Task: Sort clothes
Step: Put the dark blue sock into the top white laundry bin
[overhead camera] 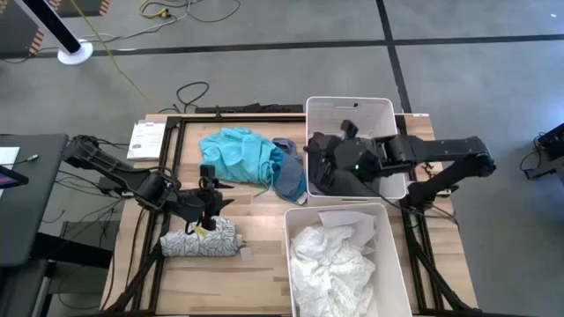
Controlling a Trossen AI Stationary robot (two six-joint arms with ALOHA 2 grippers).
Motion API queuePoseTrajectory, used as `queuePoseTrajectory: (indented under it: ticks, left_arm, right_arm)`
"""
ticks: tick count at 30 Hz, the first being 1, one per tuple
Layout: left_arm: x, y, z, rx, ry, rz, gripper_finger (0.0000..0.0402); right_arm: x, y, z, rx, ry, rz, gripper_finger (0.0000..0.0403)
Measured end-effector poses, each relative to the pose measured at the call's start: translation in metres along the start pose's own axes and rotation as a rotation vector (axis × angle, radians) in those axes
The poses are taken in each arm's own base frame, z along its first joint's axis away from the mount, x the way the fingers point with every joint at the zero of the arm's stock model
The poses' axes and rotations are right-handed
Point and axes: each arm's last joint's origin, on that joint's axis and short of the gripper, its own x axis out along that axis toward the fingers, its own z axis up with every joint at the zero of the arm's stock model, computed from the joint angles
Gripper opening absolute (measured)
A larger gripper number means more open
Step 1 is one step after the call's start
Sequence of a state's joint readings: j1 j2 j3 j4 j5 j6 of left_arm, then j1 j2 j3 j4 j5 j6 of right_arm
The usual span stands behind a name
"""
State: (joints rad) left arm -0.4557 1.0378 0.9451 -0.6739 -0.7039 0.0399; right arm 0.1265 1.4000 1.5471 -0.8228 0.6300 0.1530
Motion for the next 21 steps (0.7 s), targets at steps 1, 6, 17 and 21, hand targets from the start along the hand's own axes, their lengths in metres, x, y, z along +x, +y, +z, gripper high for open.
queuePoseTrajectory:
  ticks: [1,6,17,21]
  left_arm:
    - [0.000,0.000,0.000,-0.001,0.001,0.002,0.0171]
    - [0.004,0.003,-0.004,-0.010,0.027,0.029,0.0171]
    - [0.049,0.011,-0.049,-0.026,0.183,0.154,0.0171]
    - [0.060,0.019,-0.055,-0.036,0.191,0.164,0.0171]
  right_arm:
    - [0.000,-0.006,0.000,0.011,0.008,-0.017,0.0000]
    - [0.007,-0.034,-0.003,0.062,0.058,-0.102,0.0003]
    - [0.035,-0.103,-0.016,0.183,0.225,-0.203,0.0005]
    - [0.044,-0.127,-0.023,0.236,0.281,-0.216,0.0005]
